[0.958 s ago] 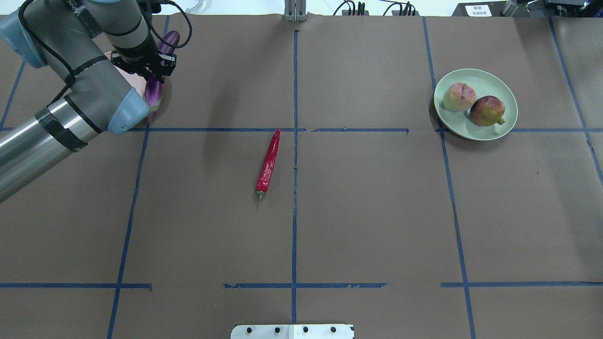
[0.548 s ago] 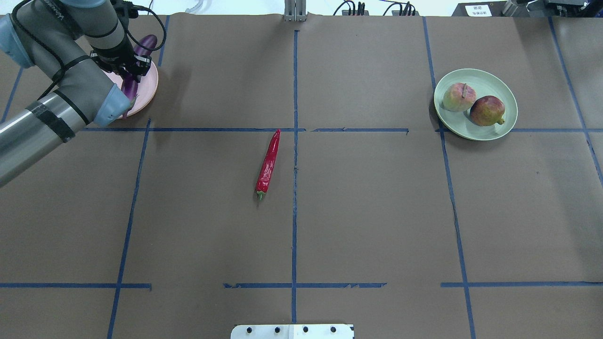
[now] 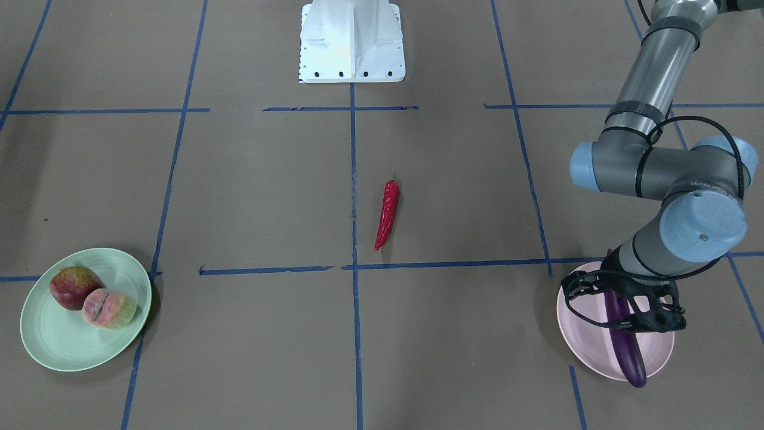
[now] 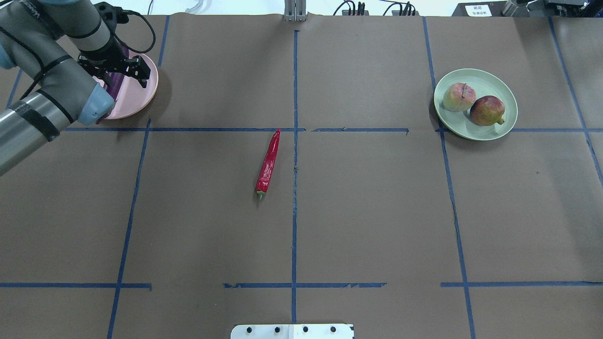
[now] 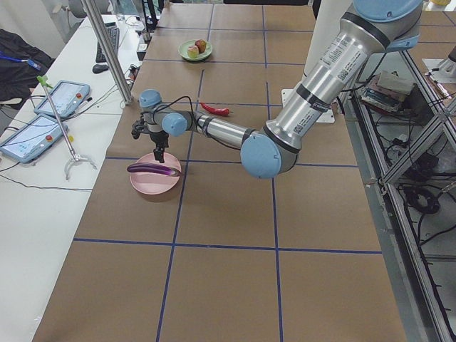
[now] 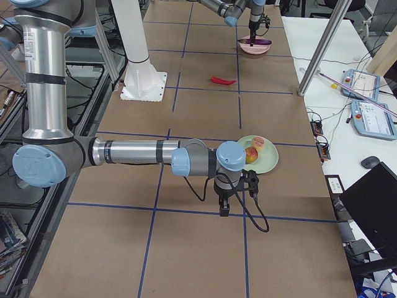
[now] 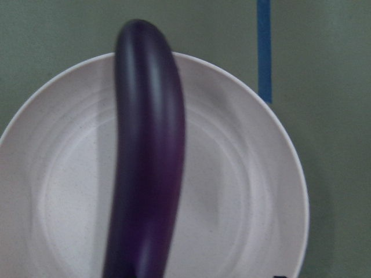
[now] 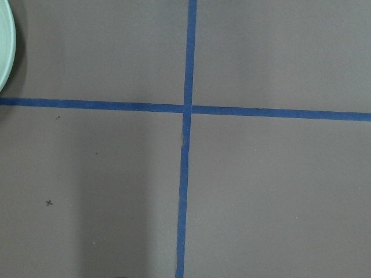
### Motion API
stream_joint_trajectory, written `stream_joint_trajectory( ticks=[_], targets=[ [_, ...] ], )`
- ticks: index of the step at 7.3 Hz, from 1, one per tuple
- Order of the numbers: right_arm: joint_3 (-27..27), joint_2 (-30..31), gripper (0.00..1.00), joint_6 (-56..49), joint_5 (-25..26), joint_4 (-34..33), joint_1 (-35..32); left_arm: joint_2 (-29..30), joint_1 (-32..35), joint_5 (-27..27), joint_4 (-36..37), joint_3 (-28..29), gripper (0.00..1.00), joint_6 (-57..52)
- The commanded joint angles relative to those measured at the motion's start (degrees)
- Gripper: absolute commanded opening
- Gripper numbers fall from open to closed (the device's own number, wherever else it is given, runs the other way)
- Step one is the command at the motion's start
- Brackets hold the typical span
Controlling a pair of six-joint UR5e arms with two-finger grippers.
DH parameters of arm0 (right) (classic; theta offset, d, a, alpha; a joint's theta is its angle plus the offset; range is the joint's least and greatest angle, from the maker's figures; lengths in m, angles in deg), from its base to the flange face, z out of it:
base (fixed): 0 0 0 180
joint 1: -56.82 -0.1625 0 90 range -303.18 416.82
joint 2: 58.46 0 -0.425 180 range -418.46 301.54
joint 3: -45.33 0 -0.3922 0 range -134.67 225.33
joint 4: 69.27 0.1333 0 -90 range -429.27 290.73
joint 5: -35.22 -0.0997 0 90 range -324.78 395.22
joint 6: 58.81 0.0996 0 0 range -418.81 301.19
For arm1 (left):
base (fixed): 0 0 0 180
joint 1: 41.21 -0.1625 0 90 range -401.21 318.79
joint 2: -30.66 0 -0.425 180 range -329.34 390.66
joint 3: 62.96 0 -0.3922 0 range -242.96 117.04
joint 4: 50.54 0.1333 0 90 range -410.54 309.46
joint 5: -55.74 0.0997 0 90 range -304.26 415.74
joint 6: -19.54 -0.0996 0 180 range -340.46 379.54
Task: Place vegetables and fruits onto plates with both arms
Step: 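Open the left gripper and lift it from the plate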
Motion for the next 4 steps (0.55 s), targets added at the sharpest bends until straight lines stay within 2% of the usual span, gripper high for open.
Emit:
stream_joint_trajectory(
  ticks=[1, 3, 4],
  targets=[
    [0.0, 0.0, 1.0, 0.1, 0.0, 0.0, 0.0, 1.5, -0.4, -2.1, 1.0, -5.8, 1.0, 7.6],
    [0.0, 0.0, 1.0, 0.0, 0.1, 0.0, 0.0, 4.1, -8.1, -0.8, 1.1, -8.9, 1.0, 16.8],
    [-0.1, 0.0, 1.0, 0.1, 0.1, 0.0, 0.0, 6.6, -14.1, 4.2, 1.1, -8.8, 1.0, 22.7]
  ],
)
